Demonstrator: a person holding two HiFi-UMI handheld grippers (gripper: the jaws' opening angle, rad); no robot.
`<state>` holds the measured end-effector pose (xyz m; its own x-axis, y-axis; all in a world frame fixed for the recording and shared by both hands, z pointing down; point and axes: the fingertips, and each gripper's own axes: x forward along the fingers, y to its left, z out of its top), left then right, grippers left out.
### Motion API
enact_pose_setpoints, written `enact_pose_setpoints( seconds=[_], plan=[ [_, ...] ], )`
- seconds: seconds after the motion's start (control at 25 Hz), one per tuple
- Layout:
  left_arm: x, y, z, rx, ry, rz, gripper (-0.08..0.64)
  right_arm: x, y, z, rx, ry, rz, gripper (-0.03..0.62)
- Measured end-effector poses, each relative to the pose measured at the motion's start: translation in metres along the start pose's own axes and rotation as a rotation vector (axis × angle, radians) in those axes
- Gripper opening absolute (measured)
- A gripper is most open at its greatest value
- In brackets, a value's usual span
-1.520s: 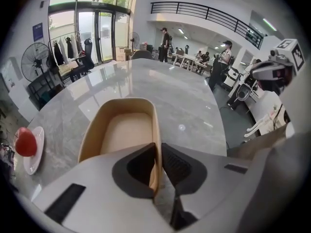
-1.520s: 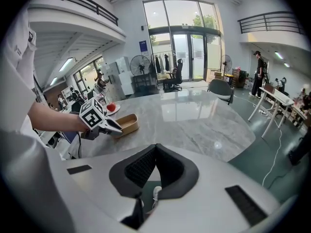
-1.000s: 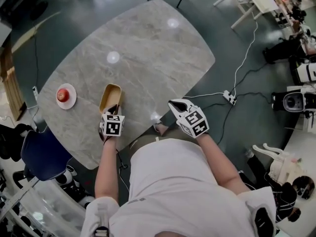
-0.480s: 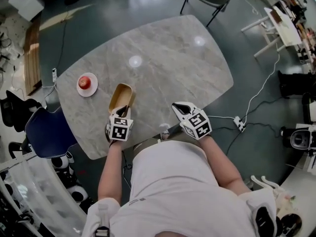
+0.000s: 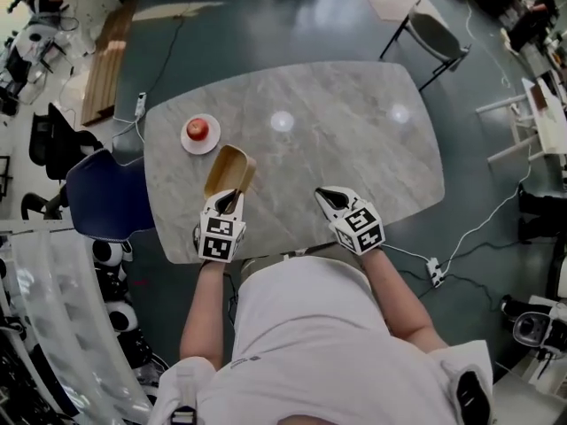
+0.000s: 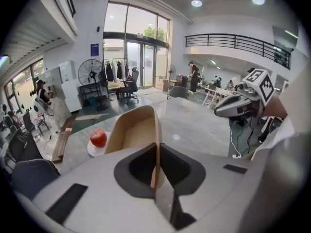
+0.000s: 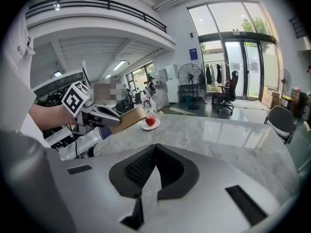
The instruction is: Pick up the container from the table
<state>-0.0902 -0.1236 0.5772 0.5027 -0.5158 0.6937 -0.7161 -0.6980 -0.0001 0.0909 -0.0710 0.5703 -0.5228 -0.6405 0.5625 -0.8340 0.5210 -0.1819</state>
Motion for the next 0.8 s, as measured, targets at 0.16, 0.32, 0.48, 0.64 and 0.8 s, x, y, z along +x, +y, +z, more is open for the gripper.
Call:
enact_pose_setpoints(
  seconds=[0.16, 0.32, 0.48, 0.64, 0.8],
  plan=[
    [-0.029, 0.016, 0.001, -0.047, -0.047, 0.059, 0.025, 0.011, 0.014, 0.02, -0.033, -0.024, 0.052, 0.012],
    [-0.058, 0.026, 0.003, -0.097, -0.112, 0.1, 0.025, 0.019, 0.028, 0.042, -0.059, -0.055, 0.102, 0.012],
    [-0.086, 0.033, 0.009, -0.122, -0.18, 0.14, 0.023, 0.026, 0.046, 0.066, -0.092, -0.084, 0.168, 0.012],
    [-0.11, 0.038, 0.013, -0.145, -0.248, 0.165, 0.023, 0.034, 0.067, 0.083, -0.129, -0.105, 0.23, 0.012],
    [-0.128, 0.043, 0.014, -0.183, -0.296, 0.19, 0.023, 0.039, 0.083, 0.098, -0.165, -0.128, 0.267, 0.012]
  ],
)
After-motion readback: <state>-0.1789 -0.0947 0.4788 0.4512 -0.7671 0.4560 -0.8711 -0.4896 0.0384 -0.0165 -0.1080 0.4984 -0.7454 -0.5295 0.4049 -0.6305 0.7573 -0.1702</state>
